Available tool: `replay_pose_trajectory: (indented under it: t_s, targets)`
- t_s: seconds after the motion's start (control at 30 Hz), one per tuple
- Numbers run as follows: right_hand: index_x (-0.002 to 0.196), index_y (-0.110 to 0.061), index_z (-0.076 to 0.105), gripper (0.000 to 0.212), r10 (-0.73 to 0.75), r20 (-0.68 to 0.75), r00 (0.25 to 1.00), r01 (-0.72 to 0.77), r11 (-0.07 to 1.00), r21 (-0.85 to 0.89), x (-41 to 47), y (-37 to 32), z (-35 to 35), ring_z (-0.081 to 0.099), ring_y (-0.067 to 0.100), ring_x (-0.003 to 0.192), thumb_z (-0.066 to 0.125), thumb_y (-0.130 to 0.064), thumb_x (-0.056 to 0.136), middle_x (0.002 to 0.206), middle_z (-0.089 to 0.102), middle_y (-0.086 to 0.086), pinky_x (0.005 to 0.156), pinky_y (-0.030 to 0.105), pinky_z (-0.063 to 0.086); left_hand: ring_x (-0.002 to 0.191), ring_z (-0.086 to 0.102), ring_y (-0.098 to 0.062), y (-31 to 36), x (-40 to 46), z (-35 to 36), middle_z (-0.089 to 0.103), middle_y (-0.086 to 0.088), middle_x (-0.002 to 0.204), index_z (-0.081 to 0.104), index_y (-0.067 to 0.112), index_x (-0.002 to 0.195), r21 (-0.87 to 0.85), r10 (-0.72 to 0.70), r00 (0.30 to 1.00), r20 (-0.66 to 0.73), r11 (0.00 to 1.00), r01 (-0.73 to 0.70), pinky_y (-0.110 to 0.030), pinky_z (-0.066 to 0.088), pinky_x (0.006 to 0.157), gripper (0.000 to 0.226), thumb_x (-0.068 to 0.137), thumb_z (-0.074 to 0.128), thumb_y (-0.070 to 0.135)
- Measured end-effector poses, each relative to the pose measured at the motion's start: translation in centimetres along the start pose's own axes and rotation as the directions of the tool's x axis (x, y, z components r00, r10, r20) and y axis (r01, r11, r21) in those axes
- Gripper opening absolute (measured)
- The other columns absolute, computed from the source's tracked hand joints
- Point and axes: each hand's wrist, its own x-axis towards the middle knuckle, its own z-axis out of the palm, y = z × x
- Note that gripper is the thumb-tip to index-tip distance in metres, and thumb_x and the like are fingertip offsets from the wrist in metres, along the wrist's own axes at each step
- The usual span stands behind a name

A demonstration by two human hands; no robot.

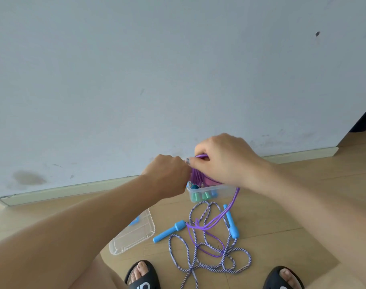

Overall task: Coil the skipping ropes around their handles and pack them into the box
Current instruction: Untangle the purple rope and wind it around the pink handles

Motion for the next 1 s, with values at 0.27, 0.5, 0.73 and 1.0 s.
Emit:
replay_pose_trajectory:
  t_s: [0.27,0.5,0.73,1.0]
  targets:
    - [0.059,-0.012,0.037,0.062,0.05,0.094,0.994,-0.074,0.962,0.263,3.4,4.4,0.6,0.025,0.015,0.052,0.058,-0.063,0.086,0.051,0.026,-0.004,0.054,0.03,0.023,0.075,0.06,-0.033,0.8,-0.7,-1.0,0.065,-0.007,0.092,0.05,0.016,0.102,-0.06,0.059,0.991,-0.123,0.996,-0.067,-0.032,0.034,0.06,0.02,0.095,0.04,0.032]
    - [0.055,-0.017,0.035,0.056,0.126,0.289,0.949,-0.28,0.76,0.587,4.0,5.4,2.8,0.028,0.017,0.051,0.06,-0.049,0.094,0.055,0.03,0.002,0.047,0.024,0.025,0.083,0.061,-0.032,0.8,-1.9,-3.7,0.065,-0.002,0.092,0.049,0.022,0.104,-0.248,0.007,0.962,-0.272,0.966,-0.077,-0.031,0.035,0.063,0.024,0.091,0.046,0.041]
    - [0.059,-0.021,0.032,0.04,0.253,0.51,0.822,-0.556,0.55,0.623,1.2,3.4,6.7,0.019,0.012,0.044,0.036,-0.024,0.098,0.046,0.028,-0.005,0.041,0.02,0.017,0.073,0.057,-0.034,-1.8,-1.6,-3.8,0.06,-0.002,0.075,0.05,0.019,0.089,-0.524,-0.31,0.898,-0.313,0.845,0.109,-0.033,0.037,0.059,0.017,0.087,0.054,0.035]
    - [0.063,-0.012,0.043,0.053,0.342,0.428,0.837,-0.544,0.601,0.585,-2.2,-2.3,5.7,0.04,0.015,0.044,0.027,-0.041,0.105,0.052,0.044,0.003,0.05,0.027,0.035,0.072,0.057,-0.032,-4.4,0.3,-0.3,0.059,-0.004,0.08,0.049,0.016,0.103,-0.541,-0.393,0.903,-0.173,0.804,0.246,-0.036,0.046,0.063,0.022,0.086,0.053,0.03]
